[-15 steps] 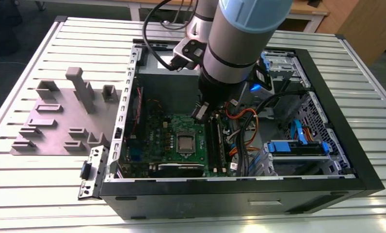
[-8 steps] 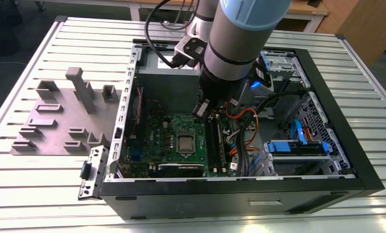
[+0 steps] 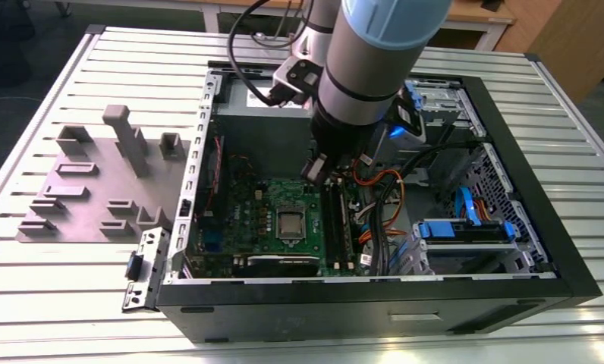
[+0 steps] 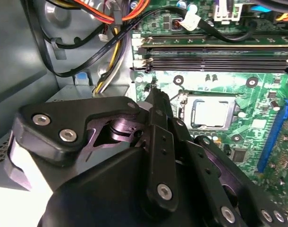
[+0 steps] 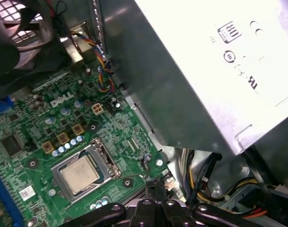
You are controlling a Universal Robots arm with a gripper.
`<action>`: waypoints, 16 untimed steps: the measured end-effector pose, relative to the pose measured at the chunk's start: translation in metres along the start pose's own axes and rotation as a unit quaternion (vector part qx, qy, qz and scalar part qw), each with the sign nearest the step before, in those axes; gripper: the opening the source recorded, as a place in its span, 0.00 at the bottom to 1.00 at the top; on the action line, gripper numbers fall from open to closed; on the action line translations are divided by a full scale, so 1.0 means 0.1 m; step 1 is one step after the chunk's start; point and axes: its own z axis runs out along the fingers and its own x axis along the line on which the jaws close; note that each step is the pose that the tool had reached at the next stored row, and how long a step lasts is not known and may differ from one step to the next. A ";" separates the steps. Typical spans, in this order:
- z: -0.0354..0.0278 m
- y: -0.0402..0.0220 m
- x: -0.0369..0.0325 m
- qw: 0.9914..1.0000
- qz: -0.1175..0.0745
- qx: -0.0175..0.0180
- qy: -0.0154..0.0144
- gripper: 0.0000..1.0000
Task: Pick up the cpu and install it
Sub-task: 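Install the first cpu locking lever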
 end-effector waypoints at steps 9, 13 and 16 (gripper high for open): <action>0.060 0.029 -0.038 1.000 -0.003 -0.001 0.000 0.10; 0.078 0.061 -0.029 1.000 -0.005 -0.001 0.000 0.10; 0.081 0.089 -0.010 1.000 -0.006 -0.001 0.000 0.10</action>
